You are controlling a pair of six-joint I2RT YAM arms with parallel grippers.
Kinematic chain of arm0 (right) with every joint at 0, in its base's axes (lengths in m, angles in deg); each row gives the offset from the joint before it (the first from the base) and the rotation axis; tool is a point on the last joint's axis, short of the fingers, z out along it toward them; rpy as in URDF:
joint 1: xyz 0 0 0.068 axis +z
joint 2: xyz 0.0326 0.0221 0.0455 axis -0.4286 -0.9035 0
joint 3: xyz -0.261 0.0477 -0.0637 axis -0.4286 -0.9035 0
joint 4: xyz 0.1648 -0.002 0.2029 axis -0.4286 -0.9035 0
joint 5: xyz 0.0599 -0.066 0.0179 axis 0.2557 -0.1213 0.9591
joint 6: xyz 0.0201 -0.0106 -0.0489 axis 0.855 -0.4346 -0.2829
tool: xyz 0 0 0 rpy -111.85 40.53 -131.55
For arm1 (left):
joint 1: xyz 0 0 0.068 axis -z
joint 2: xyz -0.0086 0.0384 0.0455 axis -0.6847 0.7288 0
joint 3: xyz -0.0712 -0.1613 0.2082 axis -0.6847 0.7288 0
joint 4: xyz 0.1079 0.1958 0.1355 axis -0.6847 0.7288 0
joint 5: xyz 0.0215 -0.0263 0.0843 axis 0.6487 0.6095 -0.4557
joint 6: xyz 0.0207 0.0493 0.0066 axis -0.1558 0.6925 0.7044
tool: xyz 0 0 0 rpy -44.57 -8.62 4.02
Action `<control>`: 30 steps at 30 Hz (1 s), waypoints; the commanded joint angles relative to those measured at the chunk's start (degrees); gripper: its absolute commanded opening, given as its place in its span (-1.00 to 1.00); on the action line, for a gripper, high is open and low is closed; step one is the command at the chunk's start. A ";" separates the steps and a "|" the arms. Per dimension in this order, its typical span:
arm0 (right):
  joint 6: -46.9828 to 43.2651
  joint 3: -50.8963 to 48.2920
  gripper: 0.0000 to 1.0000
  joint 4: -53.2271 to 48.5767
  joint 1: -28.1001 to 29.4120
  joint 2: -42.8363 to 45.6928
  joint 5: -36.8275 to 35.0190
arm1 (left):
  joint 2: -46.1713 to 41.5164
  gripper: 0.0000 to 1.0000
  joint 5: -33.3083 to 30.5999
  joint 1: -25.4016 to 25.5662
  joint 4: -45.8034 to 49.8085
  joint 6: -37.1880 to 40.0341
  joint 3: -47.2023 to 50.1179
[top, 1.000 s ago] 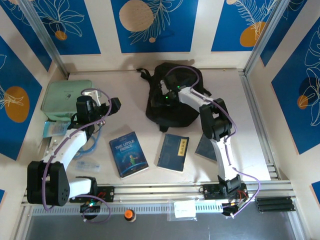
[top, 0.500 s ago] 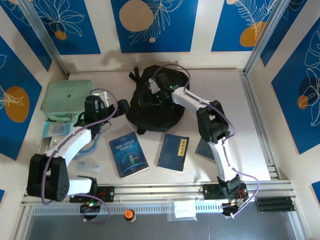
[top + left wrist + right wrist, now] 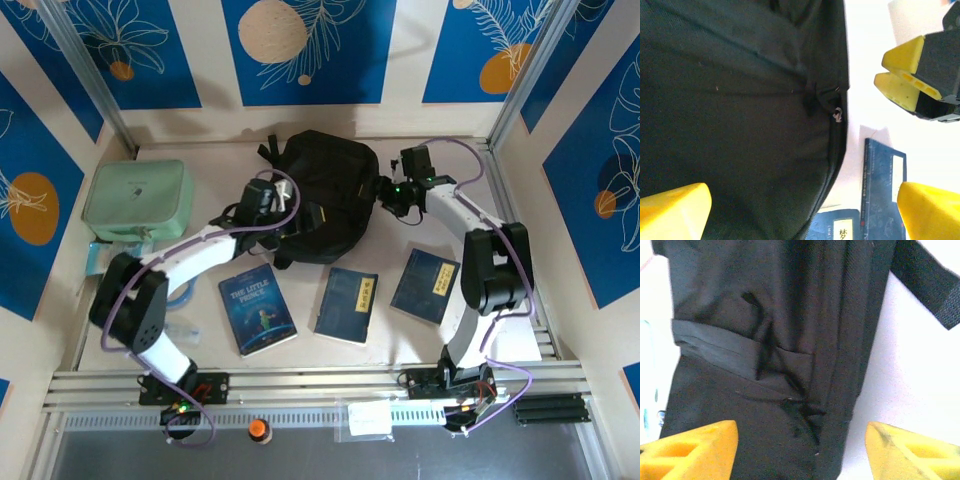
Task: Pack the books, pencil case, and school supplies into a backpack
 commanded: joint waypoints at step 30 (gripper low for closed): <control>14.43 -12.11 -0.37 14.44 7.41 -1.42 10.87 | 3.70 0.71 -0.21 -5.35 8.16 4.85 -5.48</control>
